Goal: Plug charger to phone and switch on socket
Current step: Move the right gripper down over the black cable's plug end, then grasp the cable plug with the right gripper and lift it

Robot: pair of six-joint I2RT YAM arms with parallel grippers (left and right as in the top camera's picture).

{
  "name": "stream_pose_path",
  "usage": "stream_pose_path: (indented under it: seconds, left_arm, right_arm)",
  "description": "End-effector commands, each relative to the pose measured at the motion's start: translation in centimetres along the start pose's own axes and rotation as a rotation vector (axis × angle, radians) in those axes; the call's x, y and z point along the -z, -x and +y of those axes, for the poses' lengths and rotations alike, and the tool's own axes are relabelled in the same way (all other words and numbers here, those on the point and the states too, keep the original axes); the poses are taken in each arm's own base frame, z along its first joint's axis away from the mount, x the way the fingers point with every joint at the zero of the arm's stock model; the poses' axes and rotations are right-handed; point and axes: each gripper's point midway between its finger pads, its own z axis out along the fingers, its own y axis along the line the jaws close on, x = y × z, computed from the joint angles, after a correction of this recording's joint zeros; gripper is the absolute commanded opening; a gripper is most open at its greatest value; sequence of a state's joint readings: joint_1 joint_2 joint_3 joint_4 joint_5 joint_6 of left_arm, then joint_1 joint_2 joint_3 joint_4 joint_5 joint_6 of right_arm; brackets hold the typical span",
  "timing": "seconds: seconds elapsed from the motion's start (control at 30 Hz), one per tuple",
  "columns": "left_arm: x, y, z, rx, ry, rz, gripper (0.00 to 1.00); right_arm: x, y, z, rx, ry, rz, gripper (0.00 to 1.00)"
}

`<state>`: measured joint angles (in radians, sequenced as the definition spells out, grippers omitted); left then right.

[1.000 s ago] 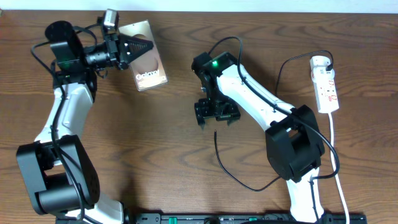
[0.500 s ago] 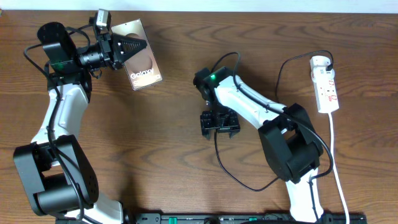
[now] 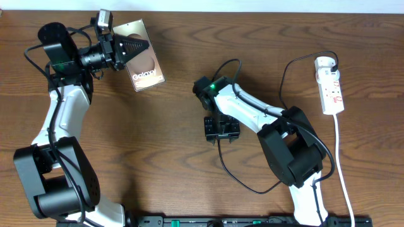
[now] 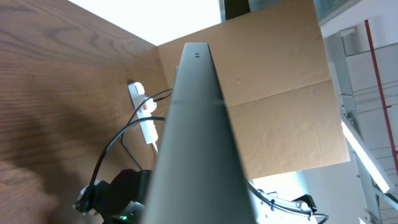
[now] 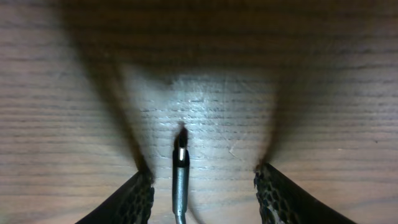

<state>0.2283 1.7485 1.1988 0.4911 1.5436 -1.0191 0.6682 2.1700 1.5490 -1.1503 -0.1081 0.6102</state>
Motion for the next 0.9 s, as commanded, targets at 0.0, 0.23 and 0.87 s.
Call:
stream_pose_path:
  seconds: [0.0,0.23,0.87]
  left_arm:
    - [0.2,-0.4,-0.8,-0.037,-0.013,0.02,0.08]
    - [0.2,-0.4,-0.8,-0.038,-0.013,0.02,0.07]
    - [0.2,-0.4,-0.8,-0.037,-0.013,0.02,0.07]
  right_arm:
    - [-0.3,0.3,-0.1,-0.018,-0.02,-0.023,0.44]
    - [-2.0,0.2,-0.4,-0.021,-0.036,0.004,0.12]
    - [-2.4,-0.8,-0.5,-0.022,-0.033,0.051,0.18]
